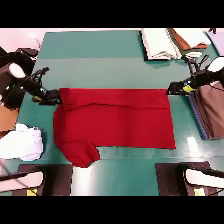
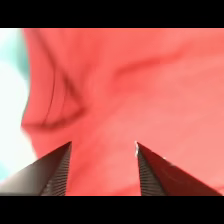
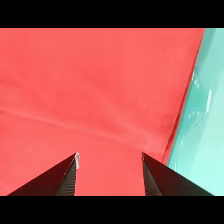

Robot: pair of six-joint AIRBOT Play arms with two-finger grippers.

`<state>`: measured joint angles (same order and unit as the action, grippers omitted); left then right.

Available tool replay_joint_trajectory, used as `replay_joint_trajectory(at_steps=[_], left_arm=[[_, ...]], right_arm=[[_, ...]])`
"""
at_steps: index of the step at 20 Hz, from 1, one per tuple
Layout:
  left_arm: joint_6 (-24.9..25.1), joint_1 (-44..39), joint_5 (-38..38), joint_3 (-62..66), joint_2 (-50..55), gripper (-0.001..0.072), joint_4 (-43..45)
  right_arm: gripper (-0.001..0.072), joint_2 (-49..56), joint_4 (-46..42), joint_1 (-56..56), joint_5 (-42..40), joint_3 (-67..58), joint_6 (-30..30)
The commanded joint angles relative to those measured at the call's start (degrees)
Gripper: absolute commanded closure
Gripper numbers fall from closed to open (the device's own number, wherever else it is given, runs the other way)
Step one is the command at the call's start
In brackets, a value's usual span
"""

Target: Fold the shirts.

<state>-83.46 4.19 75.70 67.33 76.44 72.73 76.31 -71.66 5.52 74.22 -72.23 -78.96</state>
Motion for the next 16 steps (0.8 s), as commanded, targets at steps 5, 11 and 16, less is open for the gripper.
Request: replay_joint_trajectory(at_steps=[5, 11, 16], left_arm=[[-7.3, 0.0, 1.1, -32.0, -29.6, 0.023, 4.8], [-10.1, 0.0, -0.3, -42.5, -33.2, 0.023, 1.2], [-10.5, 0.0, -5.7, -46.9, -33.2, 0.023, -5.8]], right_arm=[[0.0257, -8.0, 0.2, -0.2, 0.0, 0.6, 0.0], [0.0257, -8.1, 0.2, -0.2, -0.3, 0.6, 0.0], [0.0257, -8.1, 0.2, -0.2, -0.3, 0.6, 0.0]])
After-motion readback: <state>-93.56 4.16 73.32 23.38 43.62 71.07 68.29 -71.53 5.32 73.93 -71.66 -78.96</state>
